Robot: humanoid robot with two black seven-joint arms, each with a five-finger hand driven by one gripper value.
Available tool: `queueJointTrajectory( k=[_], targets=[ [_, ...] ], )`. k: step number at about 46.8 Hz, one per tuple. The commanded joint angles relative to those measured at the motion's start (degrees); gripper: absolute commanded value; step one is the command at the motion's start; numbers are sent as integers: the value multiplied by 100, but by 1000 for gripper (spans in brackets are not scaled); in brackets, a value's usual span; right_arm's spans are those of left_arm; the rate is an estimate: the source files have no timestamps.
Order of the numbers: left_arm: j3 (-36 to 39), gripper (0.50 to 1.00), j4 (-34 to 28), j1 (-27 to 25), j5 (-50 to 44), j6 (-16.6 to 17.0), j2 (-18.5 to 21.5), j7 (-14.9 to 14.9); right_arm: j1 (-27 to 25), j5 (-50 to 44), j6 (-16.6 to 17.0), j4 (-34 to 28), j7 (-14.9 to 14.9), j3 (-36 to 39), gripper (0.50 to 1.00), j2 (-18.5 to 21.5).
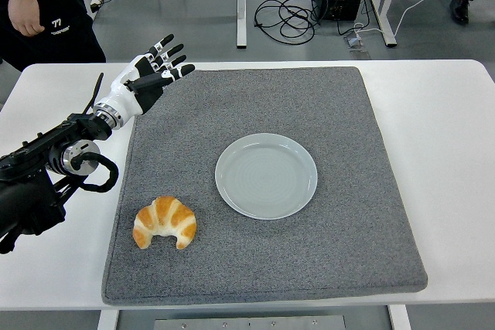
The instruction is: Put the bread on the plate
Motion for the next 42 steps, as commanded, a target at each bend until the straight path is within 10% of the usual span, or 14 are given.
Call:
queueJointTrajectory(
  k=[1, 42],
  targets=[
    [-4, 969, 0, -8, -6, -7, 0, 0, 2, 0, 1, -4, 0, 0, 1000, 0],
    [409, 968, -333, -201, 135, 46, 298, 9, 2, 0, 1, -4, 0, -9, 1000, 0]
  ],
)
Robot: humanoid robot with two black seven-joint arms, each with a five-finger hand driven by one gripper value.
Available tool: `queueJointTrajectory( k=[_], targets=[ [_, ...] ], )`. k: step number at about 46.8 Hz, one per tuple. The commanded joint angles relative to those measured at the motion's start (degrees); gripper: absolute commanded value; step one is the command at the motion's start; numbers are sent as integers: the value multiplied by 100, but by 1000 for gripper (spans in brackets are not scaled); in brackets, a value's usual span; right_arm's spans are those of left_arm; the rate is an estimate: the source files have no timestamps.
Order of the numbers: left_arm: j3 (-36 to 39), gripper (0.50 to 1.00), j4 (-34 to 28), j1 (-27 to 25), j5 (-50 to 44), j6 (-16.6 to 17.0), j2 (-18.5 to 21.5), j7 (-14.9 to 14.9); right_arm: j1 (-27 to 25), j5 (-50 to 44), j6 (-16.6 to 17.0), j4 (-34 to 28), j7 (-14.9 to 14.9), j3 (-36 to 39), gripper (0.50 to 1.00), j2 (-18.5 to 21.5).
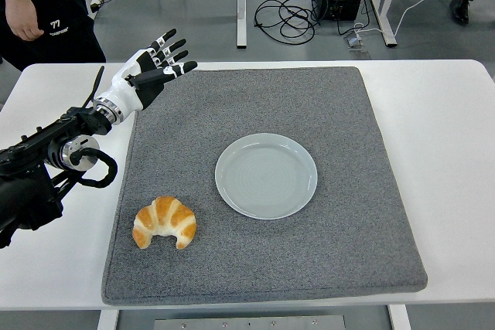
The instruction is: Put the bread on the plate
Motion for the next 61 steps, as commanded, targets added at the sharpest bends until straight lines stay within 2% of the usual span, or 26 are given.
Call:
queueJointTrajectory(
  k=[1, 5, 11, 17, 23, 33, 42, 53, 61],
  targets=[
    [220, 968, -222, -33, 80, -4, 213, -5, -6, 0, -1, 0, 0, -4, 1000, 0],
    [396, 965, -626, -42, 274, 32, 442, -5, 2, 0, -1, 0, 0, -4, 1000, 0],
    [405, 965, -1241, -59, 739, 260, 837, 22, 2, 0, -1, 0, 0, -4, 1000, 0],
    [422, 960, -1725, -411, 986, 304, 1294, 118, 2, 0, -1, 0, 0, 4, 1000, 0],
    [852, 951, -2103, -1008, 995, 304, 1734, 320, 2, 0, -1, 0, 0, 4, 1000, 0],
    [2267, 948, -2911, -2273, 1206, 304, 2358, 329, 2, 0, -1, 0, 0, 4, 1000, 0],
    [3085, 948, -3843, -3012, 1724, 304, 2798, 417, 2, 0, -1, 0, 0, 13, 1000, 0],
    [3226, 948, -4511, -3215, 2682, 164, 3114, 856, 2, 0, -1, 0, 0, 4, 1000, 0],
    [3235, 948, -4784, -3320, 3130, -319, 3272, 988, 2, 0, -1, 0, 0, -4, 1000, 0]
  ],
)
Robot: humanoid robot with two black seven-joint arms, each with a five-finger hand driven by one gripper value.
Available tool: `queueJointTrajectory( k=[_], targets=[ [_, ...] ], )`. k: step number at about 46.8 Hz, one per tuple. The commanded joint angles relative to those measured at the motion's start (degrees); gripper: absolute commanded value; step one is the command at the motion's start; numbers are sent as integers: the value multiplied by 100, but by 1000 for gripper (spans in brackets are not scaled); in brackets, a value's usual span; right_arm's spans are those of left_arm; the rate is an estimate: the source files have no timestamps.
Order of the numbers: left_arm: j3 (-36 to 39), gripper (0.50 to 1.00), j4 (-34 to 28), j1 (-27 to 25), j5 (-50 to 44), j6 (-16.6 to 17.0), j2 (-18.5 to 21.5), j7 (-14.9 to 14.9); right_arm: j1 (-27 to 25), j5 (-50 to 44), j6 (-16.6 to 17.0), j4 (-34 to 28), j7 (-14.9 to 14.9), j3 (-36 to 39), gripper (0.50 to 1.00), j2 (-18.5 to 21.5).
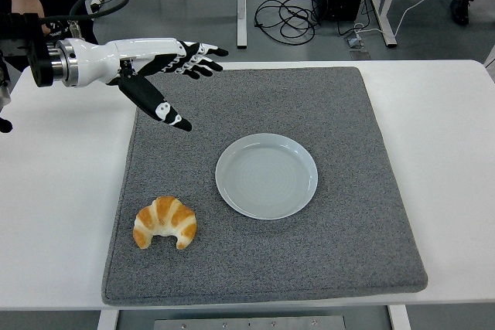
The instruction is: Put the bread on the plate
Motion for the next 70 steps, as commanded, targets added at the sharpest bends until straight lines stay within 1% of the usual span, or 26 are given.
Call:
queueJointTrajectory(
  k=[1, 6, 14, 18, 23, 28, 35, 37, 39, 44, 47, 52, 56, 61, 66, 70],
  targets=[
    [6, 948, -138, -51, 196, -181, 73, 55, 1, 0, 1, 1, 0, -8, 1000, 0],
    [-3, 948, -323, -112, 530, -427, 231, 152, 1, 0, 1, 1, 0, -8, 1000, 0],
    [-12, 948, -437, -209, 1013, -814, 337, 161, 1, 0, 1, 1, 0, -8, 1000, 0],
    [-12, 948, -604, -209, 1294, -911, 450, 152, 9, 0, 1, 1, 0, -8, 1000, 0],
    [-12, 948, -753, -165, 1699, -929, 547, 134, 9, 0, 1, 1, -8, -8, 1000, 0],
    [-29, 946, -859, -104, 1866, -911, 626, 117, 18, 0, 1, 1, -8, -8, 1000, 0],
    [-47, 934, -1043, 230, 1893, -859, 881, 91, 18, 0, 1, 1, -8, -8, 1000, 0],
    [-47, 924, -1070, 379, 1936, -806, 934, 82, 27, 0, 1, 1, -8, -8, 1000, 0],
    [-65, 913, -1070, 555, 2033, -683, 969, 64, 27, 0, 1, 1, -8, -8, 1000, 0],
    [-73, 907, -1070, 942, 2419, -288, 1005, 20, 44, 0, 1, 1, -8, -8, 1000, 0],
    [-73, 907, -1070, 1170, 2613, -42, 996, -68, 53, 0, 1, 1, -8, 1, 1000, 0],
    [-73, 907, -1061, 1496, 2850, 380, 908, -173, 62, 0, 1, 1, -8, 9, 1000, 0],
    [-73, 908, -1035, 1742, 2930, 679, 741, -261, 62, 0, 1, 1, -8, 9, 1000, 0],
    [-73, 908, -1026, 1962, 2930, 899, 600, -288, 53, 0, 1, 1, -8, 9, 1000, 0],
    [-65, 908, -1026, 2138, 2930, 996, 486, -288, 53, 0, 1, 1, -8, 9, 1000, 0],
    [-56, 908, -1026, 2182, 2947, 1066, 460, -288, 53, 0, 1, -8, -8, 1, 1000, 0]
  ],
)
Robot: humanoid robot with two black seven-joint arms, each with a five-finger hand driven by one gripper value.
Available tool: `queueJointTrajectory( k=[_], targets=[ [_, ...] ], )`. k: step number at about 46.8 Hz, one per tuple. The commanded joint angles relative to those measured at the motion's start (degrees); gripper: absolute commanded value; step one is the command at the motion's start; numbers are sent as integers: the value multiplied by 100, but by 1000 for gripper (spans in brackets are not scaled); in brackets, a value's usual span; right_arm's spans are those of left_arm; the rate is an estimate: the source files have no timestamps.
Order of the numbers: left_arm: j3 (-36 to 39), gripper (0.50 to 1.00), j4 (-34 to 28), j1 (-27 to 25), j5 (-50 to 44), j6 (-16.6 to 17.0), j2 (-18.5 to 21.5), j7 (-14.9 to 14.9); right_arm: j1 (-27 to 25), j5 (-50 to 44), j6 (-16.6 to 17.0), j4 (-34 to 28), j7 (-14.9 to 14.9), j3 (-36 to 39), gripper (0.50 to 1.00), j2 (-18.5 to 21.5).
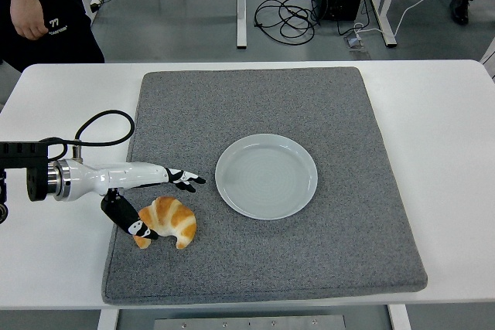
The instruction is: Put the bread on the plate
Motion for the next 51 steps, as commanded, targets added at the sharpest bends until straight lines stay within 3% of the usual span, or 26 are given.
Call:
queueJointTrajectory(
  k=[1, 16, 40, 46, 51],
  targets=[
    [7, 908, -2, 35, 19, 44, -17, -8, 1, 0, 0, -8, 1, -10, 1000, 0],
    [-2, 908, 103, 351, 740, 492, -78, -386, 1, 0, 0, -8, 1, -10, 1000, 0],
    [7, 904, 569, 790, 810, 1309, -140, -1037, 1, 0, 0, -8, 1, -10, 1000, 0],
    [16, 846, 639, 843, 819, 1362, -131, -1230, 1, 0, 0, 1, 1, -10, 1000, 0],
    [51, 756, 675, 843, 828, 1362, -131, -1318, 1, 0, 0, 1, -8, -10, 1000, 0]
  ],
)
